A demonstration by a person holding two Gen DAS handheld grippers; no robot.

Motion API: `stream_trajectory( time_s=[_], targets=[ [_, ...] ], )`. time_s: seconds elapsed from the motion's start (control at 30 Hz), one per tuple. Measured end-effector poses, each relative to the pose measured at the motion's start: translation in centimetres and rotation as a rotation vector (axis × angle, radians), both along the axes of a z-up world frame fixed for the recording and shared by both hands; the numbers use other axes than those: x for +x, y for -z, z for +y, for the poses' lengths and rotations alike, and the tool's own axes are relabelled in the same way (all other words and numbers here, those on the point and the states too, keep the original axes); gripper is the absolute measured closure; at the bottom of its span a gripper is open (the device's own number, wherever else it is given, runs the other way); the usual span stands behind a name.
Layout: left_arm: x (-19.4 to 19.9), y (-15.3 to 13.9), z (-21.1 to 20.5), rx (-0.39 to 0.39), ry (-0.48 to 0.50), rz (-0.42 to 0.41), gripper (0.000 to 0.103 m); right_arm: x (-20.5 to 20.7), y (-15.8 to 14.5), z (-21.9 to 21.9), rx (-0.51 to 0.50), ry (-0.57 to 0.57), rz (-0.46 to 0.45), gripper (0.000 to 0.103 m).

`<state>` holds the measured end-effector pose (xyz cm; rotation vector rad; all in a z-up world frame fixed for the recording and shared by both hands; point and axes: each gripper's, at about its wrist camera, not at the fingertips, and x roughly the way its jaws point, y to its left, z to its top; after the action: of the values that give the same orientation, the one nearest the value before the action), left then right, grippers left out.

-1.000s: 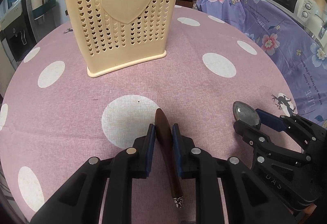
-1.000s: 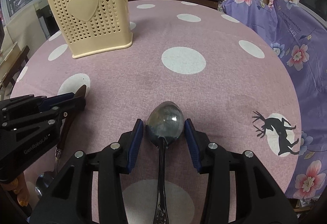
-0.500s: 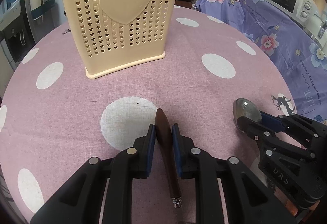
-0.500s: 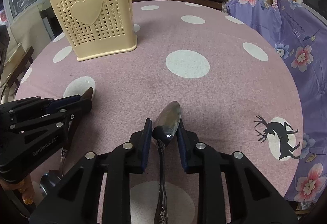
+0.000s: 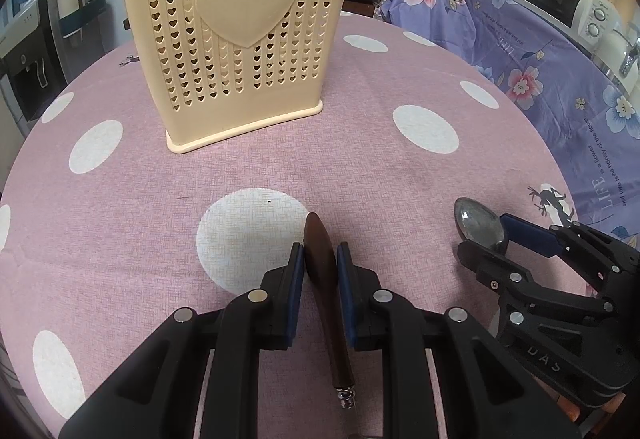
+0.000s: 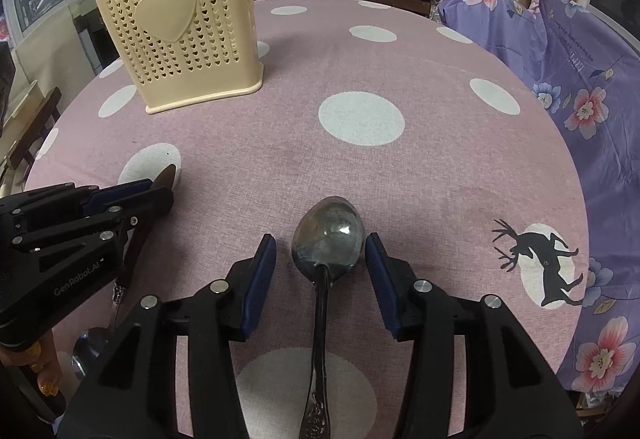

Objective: Organize utensils

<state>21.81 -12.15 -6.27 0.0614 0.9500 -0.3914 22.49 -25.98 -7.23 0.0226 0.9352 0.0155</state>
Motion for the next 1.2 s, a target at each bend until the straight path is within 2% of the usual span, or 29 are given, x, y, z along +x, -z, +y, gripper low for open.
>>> stream_trajectory(
  time_s=[0.23,0.6,0.9,1.0,1.1,1.2],
  targets=[
    [0.0,-0.1,0.1,-0.002,0.002,0.002,0.085,0.5,-0.1,0.5,-0.072,0.000,0.016,0.055],
    [0.0,-0.1,0.0,-0.004,0.005,0.004,0.085,1.2,0.2,0.6,-0.050,-0.005,0.051,0.057],
    [0.2,-0.1,0.2,-0.009,0.008,0.008,0.085,1.2,0.1,0.7,-0.026,-0.036,0.053,0.071],
    [0.2,0.0,0.2,-0.009,0.008,0.007,0.085,1.0,0.1,0.9,-0.021,-0.042,0.042,0.082],
    [0.2,0.0,0.2,-0.009,0.007,0.008,0.085,0.7,0.0,1.7,-0.094,-0.026,0.021,0.090],
    [0.2,0.0,0.3,-0.013,0.008,0.009,0.085,0.3,0.2,2.7,-0.153,-0.037,0.007,0.090]
  ],
)
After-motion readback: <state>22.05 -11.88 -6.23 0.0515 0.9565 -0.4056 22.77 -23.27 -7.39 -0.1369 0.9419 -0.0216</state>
